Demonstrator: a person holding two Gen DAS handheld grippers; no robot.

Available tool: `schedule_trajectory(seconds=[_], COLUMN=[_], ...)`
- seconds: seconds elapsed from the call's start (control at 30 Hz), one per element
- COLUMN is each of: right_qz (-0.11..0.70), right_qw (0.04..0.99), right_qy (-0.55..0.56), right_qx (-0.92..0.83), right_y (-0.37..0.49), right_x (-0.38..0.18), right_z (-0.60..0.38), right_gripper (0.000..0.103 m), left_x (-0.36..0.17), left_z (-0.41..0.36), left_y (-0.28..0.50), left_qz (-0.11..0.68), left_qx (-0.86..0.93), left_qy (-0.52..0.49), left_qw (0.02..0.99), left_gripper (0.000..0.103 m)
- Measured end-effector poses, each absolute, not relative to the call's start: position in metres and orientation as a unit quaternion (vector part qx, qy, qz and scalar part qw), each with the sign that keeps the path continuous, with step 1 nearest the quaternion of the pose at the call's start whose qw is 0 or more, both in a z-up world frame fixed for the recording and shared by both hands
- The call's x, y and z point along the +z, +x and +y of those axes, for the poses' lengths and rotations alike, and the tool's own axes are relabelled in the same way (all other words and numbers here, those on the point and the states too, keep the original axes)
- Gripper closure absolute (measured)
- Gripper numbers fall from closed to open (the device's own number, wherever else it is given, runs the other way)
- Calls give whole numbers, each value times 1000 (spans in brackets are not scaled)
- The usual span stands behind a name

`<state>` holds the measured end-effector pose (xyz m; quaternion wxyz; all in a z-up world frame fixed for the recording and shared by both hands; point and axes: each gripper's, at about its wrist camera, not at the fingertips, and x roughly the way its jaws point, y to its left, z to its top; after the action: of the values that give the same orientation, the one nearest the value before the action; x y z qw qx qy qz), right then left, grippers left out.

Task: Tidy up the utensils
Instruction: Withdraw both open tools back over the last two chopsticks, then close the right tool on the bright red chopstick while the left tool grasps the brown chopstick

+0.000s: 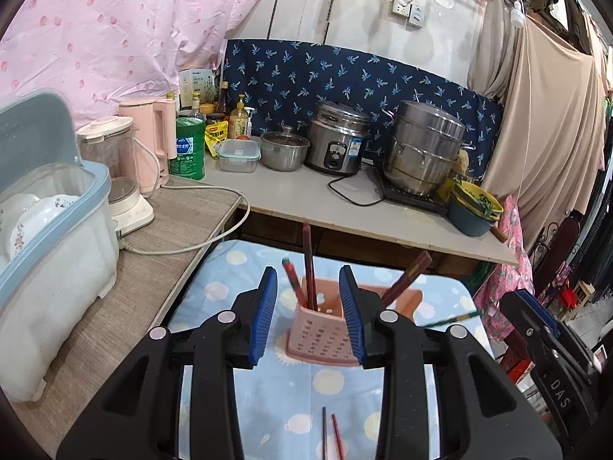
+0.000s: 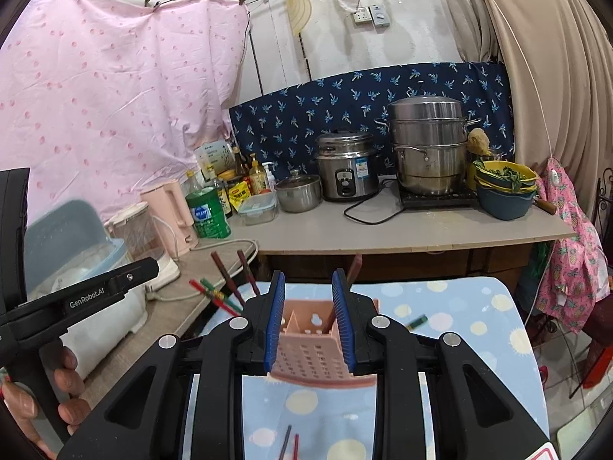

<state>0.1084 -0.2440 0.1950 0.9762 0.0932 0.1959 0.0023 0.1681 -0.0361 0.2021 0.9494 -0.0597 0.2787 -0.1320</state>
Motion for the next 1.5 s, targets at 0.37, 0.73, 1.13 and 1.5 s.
schedule_trajectory(seconds=[0.37, 0.73, 1.13, 1.5], right_qz=[248, 316, 363, 401], right_qw=[965, 945, 927, 912], right_qy=[91, 87, 89, 80], right_qx=[9, 17, 18, 25], right_y=[48, 0, -27, -45], right_x=[145, 80, 36, 0], right_z=[-236, -219, -209, -192], right_gripper=[77, 77, 77, 77], left_x=[151, 88, 42, 14], left_z=[-23, -13, -10, -12], left_y=[121, 85, 58, 43], left_qz=[322, 388, 436, 468], left_qx=[-124, -115, -110, -116], left_qy=[-41, -29, -22, -14], left_qw=[938, 914, 893, 876], left_gripper=[71, 71, 71, 71])
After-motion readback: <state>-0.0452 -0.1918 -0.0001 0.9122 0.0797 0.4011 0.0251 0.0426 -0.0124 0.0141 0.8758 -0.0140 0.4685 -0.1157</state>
